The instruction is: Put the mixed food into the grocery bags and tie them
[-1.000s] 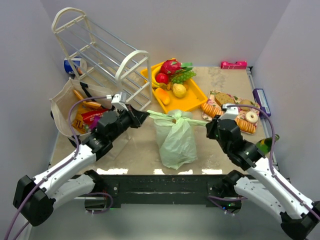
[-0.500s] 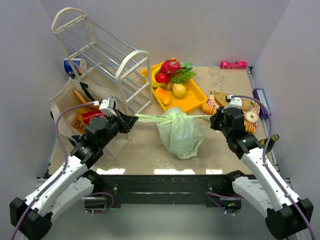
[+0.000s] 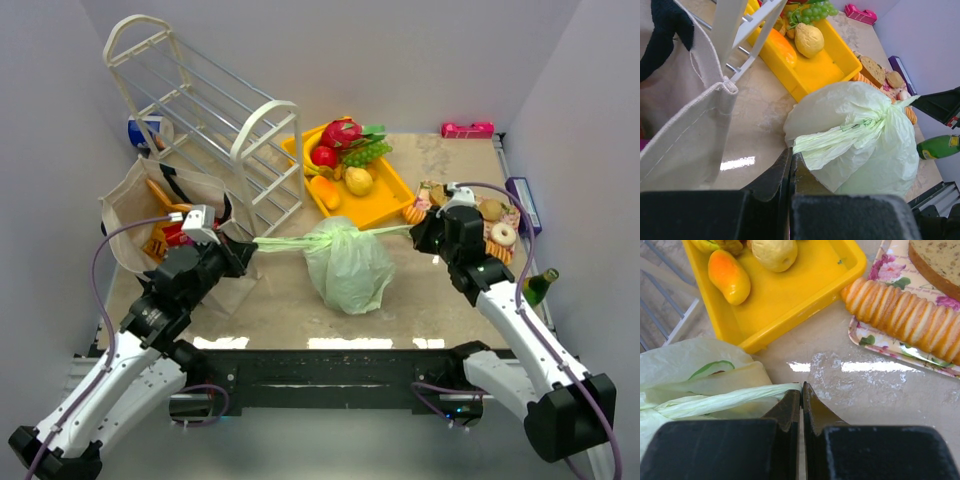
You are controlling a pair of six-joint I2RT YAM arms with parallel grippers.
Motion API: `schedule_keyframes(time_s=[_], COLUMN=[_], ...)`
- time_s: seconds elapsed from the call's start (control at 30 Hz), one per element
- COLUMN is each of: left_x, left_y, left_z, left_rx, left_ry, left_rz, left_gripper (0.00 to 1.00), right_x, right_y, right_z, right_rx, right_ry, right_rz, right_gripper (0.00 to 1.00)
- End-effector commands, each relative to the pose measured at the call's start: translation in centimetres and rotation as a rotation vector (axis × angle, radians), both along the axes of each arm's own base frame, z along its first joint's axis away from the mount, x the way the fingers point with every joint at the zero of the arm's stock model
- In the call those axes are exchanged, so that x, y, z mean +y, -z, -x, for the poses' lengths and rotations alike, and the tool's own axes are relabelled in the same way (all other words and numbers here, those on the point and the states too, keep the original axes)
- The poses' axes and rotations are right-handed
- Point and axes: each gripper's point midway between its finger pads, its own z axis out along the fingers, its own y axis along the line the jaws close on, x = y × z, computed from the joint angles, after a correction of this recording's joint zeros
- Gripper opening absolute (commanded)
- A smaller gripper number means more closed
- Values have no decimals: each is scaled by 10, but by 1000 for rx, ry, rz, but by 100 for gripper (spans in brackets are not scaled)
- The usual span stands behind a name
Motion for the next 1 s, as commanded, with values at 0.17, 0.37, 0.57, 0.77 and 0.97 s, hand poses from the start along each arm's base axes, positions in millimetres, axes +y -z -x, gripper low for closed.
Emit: schedule_keyframes(time_s=[0.17,0.37,0.57,0.77,0.97], left_x=[42,28,27,26,26], left_y=[-8,10,26,33,31], left_z=[-16,-26,-30,-31,-31], left_rx=[-48,-13,15,26,28], left_ry=[-197,-131,-159,-170,-159], left_rz=[-98,-151,-117,-89,-108], left_gripper=[0,0,0,0,0], right_x=[-65,-65,-71,-74,-85], right_y=[-19,-29,-26,-24,-24], right_z=[0,8,14,16,21], right_rx=[-73,-97,-70,-44,-32], right_ry=[235,218,221,225,263], right_rz=[133,127,176,200,237], right_gripper=[0,0,0,0,0])
